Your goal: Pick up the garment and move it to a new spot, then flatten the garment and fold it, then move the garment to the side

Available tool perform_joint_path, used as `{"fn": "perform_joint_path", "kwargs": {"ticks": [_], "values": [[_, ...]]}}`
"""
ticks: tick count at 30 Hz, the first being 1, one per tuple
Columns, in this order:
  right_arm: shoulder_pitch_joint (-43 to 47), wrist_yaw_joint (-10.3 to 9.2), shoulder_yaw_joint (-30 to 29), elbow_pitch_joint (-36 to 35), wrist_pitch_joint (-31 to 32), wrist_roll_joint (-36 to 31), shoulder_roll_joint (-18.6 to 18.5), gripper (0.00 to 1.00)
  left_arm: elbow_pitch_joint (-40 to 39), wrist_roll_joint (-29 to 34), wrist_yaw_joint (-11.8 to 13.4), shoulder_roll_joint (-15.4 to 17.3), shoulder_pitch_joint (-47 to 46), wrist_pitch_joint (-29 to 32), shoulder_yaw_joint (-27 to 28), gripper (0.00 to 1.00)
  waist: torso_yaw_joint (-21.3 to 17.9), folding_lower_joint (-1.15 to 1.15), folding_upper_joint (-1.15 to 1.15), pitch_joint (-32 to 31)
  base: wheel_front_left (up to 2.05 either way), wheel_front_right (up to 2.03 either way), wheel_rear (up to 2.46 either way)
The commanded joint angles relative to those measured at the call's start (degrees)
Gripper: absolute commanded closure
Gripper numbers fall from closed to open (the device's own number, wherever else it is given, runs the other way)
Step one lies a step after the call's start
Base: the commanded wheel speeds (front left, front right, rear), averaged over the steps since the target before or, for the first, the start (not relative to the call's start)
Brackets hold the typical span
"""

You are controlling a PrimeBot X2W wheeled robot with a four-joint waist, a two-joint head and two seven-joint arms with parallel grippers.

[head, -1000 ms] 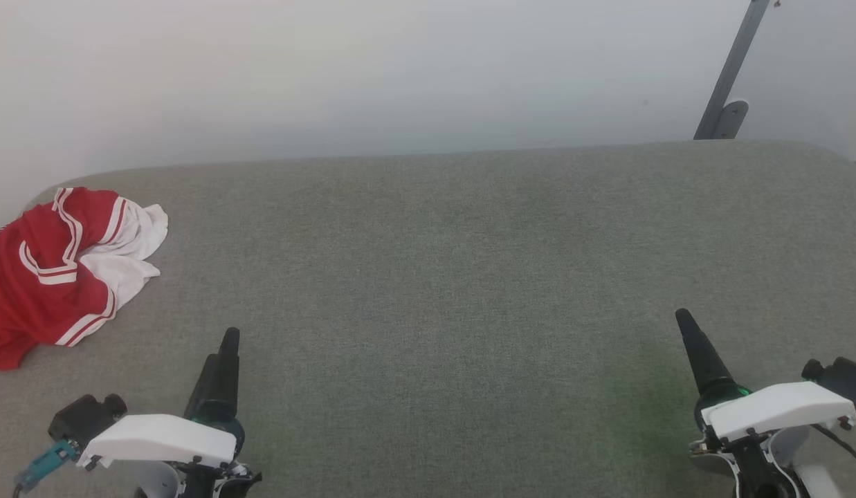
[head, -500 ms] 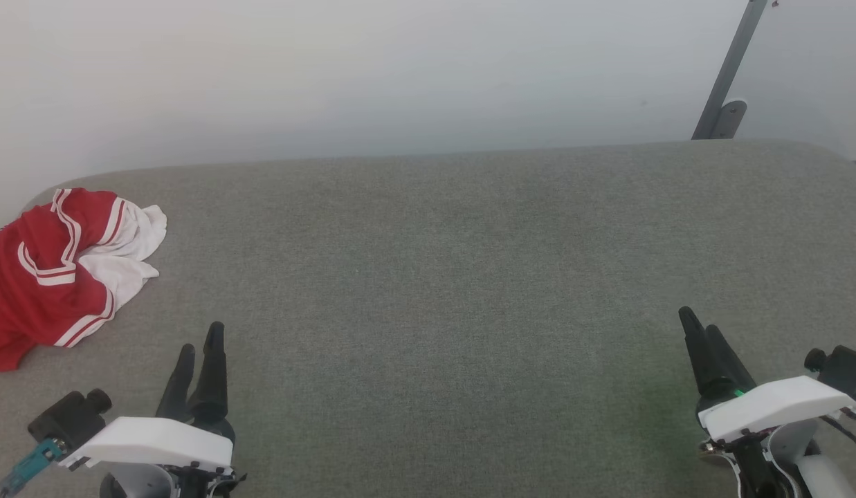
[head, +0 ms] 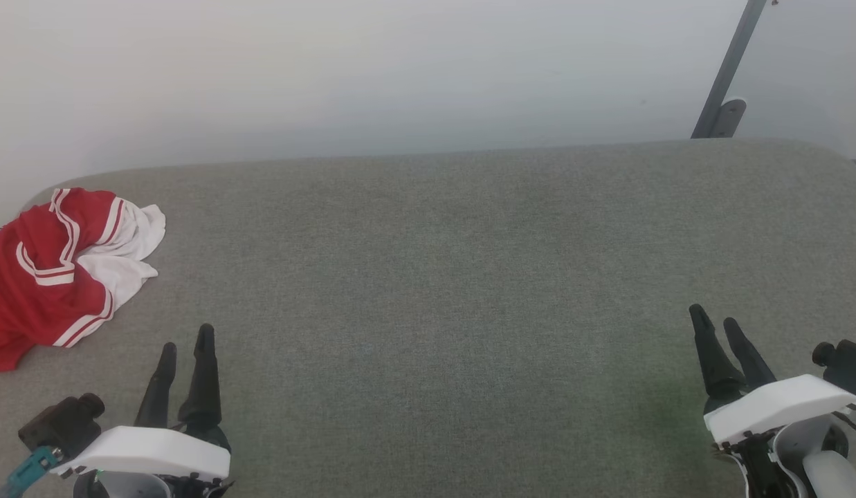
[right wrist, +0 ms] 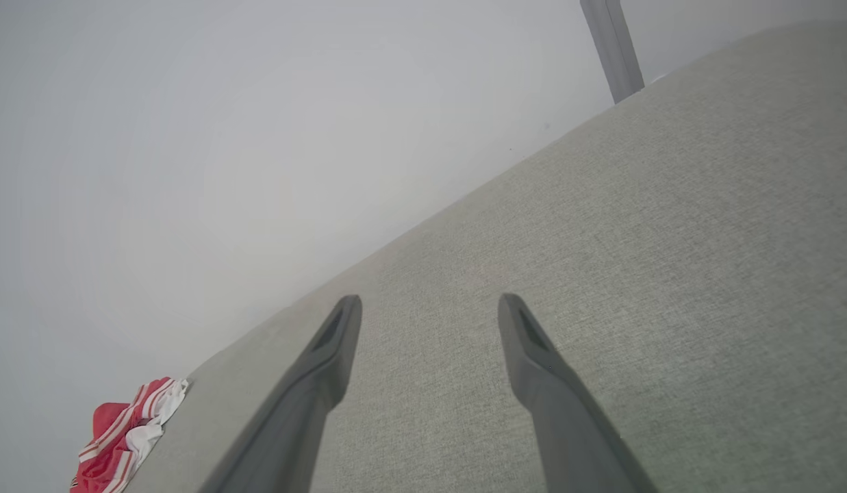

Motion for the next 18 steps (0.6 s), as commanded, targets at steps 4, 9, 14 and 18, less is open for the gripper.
{"fn": "perform_joint_path", "kwargs": {"ticks": [4,9,14,18], "values": [[-1.09,0.01,0.22,0.03,-1.14,-2.59,-0.98,0.00,-0.83,3.68,-0.78,-0.06,0.23,-1.13,0.67,0.00,-0.08,0.00,0.00,0.07,0.00,0.00,0.00],[-1.07,0.01,-0.13,-0.55,-2.07,-5.39,-1.47,0.00,-1.06,7.35,-1.24,-0.33,0.58,-2.05,1.45,0.00,-0.23,0.00,0.00,0.18,0.00,0.00,0.00],[-0.52,0.01,-0.91,-1.41,-2.78,-7.93,-1.58,0.00,-1.44,10.09,-1.54,-0.51,0.84,-2.74,2.00,0.00,-0.31,0.00,0.00,0.23,0.00,0.00,0.00],[-0.07,0.01,-1.52,-1.96,-3.37,-10.26,-1.60,0.00,-1.72,12.18,-1.75,-0.59,1.02,-3.32,2.24,0.00,-0.35,0.00,0.00,0.30,0.00,0.00,0.00]]}}
